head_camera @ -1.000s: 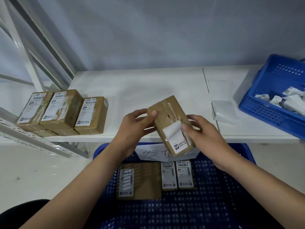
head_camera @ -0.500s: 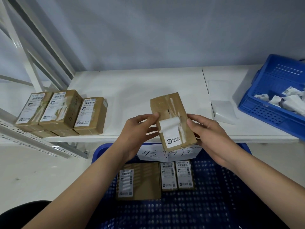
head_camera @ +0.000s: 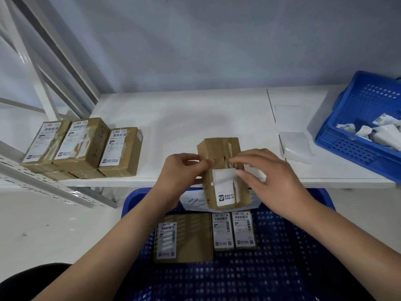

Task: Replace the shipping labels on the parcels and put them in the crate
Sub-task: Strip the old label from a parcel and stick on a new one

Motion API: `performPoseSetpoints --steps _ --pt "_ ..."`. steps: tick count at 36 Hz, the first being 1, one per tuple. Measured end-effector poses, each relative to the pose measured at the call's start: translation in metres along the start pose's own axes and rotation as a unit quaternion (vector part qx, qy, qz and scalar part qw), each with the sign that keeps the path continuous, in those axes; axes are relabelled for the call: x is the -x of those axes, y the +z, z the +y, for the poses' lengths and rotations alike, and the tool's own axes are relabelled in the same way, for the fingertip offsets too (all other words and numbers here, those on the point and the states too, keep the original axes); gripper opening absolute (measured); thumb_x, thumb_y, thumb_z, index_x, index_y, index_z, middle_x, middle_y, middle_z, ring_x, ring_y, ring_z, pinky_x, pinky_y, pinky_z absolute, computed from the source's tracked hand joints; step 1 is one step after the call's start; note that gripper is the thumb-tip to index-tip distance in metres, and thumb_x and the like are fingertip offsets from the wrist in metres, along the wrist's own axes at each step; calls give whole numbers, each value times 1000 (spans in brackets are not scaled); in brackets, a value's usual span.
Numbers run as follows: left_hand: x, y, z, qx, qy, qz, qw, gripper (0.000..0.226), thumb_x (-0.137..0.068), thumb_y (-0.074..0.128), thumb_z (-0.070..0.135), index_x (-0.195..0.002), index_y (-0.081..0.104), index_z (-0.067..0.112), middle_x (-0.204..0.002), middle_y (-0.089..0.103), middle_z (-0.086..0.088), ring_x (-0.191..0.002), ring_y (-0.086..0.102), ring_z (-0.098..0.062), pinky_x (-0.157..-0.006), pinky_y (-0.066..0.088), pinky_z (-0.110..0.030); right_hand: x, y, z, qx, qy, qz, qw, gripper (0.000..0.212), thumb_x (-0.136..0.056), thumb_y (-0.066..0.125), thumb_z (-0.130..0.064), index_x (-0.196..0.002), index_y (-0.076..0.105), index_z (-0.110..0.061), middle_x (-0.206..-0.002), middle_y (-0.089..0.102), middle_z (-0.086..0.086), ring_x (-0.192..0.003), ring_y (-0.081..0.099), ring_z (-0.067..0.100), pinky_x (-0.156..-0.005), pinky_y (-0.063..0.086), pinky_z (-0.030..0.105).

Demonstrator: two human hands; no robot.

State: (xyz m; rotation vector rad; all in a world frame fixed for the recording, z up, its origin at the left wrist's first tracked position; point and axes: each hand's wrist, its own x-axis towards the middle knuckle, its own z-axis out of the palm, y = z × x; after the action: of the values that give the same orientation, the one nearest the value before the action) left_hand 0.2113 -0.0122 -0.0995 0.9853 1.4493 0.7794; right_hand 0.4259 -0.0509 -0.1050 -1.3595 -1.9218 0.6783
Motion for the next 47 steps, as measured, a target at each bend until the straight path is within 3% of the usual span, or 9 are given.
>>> performPoseSetpoints --steps 4,9,15,21,36,47 --pt "1 4 -2 1 4 -4 1000 37 -84 83 25 -113 69 7 -97 78 -7 -88 77 -23 -80 64 -36 4 10 9 62 -54 -33 996 34 -92 69 -19 -126 70 -18 -118 63 -13 -112 52 6 -100 36 9" --pt "2 9 -7 6 -4 -14 1000 37 -87 81 25 -116 67 6 -98 77 -8 -90 76 -24 -83 64 -40 2 14 14 81 -67 3 994 28 -89 72 -11 -118 74 -14 -110 68 -6 -105 54 10 -92 46 22" --pt "2 13 -9 8 -14 -30 999 41 -87 80 30 -120 63 12 -103 76 -6 -92 76 -19 -80 64 -33 1 12 11 67 -57 18 996 23 -87 75 -8 -110 76 -12 -103 70 -5 -101 56 9 -92 43 15" --pt "0 10 -9 -9 -19 -32 999 46 -86 81 33 -121 64 10 -107 75 -9 -94 75 -20 -82 64 -39 1 13 6 68 -52 15 996 22 -86 76 -6 -107 78 -12 -100 70 -6 -97 53 5 -91 39 5" --pt "-9 8 -13 -31 -21 2 999 40 -84 81 32 -111 69 5 -98 76 -10 -89 76 -24 -82 64 -46 -2 14 -5 63 1 -31 997 16 -91 72 -14 -105 79 -19 -86 62 -14 -91 47 2 -79 38 6" --pt "-10 5 -10 1 -42 11 999 39 -86 81 28 -113 69 2 -100 76 -11 -92 75 -26 -66 61 -30 0 16 -3 88 -47 -12 995 16 -88 74 -10 -102 79 -17 -84 64 -10 -87 46 5 -80 38 7"
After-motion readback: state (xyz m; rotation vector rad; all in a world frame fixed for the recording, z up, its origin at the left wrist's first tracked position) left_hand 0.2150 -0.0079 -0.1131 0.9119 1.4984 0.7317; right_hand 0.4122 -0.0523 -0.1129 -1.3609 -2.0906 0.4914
